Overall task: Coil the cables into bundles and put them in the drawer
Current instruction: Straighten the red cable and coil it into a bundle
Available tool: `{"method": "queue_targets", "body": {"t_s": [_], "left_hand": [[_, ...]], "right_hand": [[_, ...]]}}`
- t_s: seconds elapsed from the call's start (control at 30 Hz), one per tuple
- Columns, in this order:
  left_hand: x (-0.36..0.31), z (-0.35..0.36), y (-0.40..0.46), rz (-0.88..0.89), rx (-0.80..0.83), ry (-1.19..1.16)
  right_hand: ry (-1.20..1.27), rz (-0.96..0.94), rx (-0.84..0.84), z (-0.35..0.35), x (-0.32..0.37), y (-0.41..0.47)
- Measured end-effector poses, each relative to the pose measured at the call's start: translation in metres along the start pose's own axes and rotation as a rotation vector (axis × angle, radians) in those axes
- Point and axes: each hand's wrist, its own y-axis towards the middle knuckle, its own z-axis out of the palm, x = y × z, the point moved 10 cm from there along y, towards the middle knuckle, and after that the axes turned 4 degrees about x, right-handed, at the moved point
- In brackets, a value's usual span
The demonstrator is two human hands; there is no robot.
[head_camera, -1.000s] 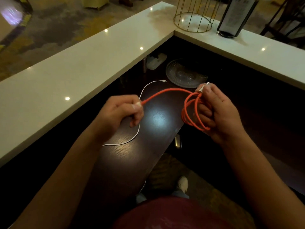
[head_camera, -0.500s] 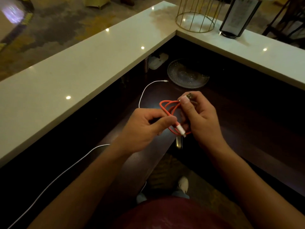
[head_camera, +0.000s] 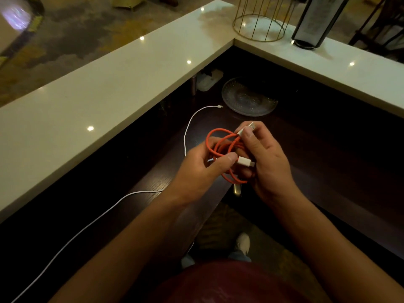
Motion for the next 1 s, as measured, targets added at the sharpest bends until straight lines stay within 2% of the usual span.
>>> {"method": "queue_targets", "body": {"t_s": [0.13,0.2,0.5,0.57,0.67,0.73,0.87,0.93,1.0], "left_hand": [[-0.006,-0.008,0.000,0.068,-0.031,0.176],[-0.004,-0.006,0.000,0.057,-0.032,0.169],[-0.005,-0.012,-0.002,0.105,-0.184,0.347],[-0.008,-0.016,-0.003,0.134,-0.226,0.412],[-0.003,-0.017,-0.003,0.101,-0.225,0.502],[0.002,-0.016,0.000,0.027,-0.165,0.436],[0.017,-0.016,0.006,-0.109,0.020,0.344],[0.020,-0.015,0.006,-0.125,0.053,0.478],[0.013,-0.014,0.003,-0.062,0.013,0.674]], "right_hand": [[-0.392,-0.195,-0.063,-0.008,0.019,-0.001],[-0.572,-0.251,-0.086,-0.009,0.022,-0.001],[-1.028,-0.413,-0.209,-0.006,0.020,-0.008],[-0.966,-0.384,-0.185,-0.005,0.017,-0.008],[-0.584,-0.216,-0.093,-0.008,0.004,-0.002],[-0.436,-0.190,-0.034,-0.007,0.003,-0.002],[-0.379,-0.203,0.052,-0.004,0.005,-0.005],[-0.378,-0.210,0.085,0.000,0.006,-0.007],[-0.356,-0.191,0.102,0.002,0.005,-0.008]]}}
